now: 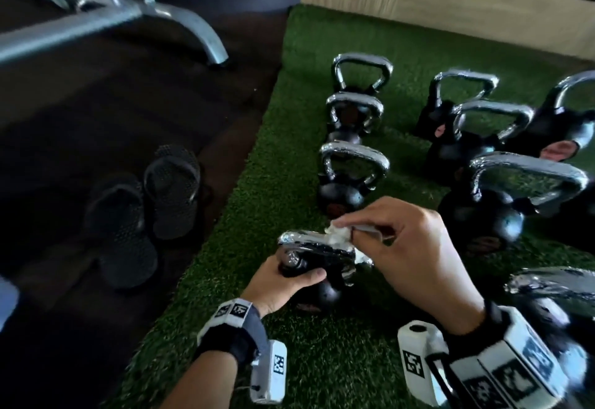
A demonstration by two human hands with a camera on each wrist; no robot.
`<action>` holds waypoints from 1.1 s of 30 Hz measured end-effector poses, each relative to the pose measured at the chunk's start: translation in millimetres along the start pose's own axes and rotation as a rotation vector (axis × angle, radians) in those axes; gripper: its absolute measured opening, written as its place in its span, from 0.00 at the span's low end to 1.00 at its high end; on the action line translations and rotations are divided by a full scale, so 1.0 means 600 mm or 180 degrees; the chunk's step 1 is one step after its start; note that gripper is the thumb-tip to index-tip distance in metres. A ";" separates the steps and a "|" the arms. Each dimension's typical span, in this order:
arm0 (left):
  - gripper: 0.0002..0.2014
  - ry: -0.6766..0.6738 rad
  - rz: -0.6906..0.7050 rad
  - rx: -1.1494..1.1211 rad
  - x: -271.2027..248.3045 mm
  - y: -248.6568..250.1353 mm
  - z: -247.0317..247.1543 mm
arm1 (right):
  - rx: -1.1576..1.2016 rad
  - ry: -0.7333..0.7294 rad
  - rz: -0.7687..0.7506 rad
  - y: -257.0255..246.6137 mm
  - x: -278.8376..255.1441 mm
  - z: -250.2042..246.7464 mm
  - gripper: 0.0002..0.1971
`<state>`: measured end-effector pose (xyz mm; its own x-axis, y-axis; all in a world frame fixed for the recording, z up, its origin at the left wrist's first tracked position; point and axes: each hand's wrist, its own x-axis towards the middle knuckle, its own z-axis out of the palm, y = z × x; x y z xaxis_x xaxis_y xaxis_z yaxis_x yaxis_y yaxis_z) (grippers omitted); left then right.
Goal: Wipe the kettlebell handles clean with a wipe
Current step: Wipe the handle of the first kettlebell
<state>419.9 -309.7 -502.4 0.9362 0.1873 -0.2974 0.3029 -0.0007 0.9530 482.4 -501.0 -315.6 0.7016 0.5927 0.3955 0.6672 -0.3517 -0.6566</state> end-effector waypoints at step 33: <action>0.35 0.0172 0.0136 -0.0354 -0.010 -0.003 0.003 | -0.0638 0.0031 0.0107 0.034 -0.047 0.029 0.14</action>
<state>414.2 -312.4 -502.3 0.9360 0.2420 -0.2557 0.2384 0.0986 0.9662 471.8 -512.4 -351.7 0.7261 0.5714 0.3824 0.6791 -0.5089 -0.5290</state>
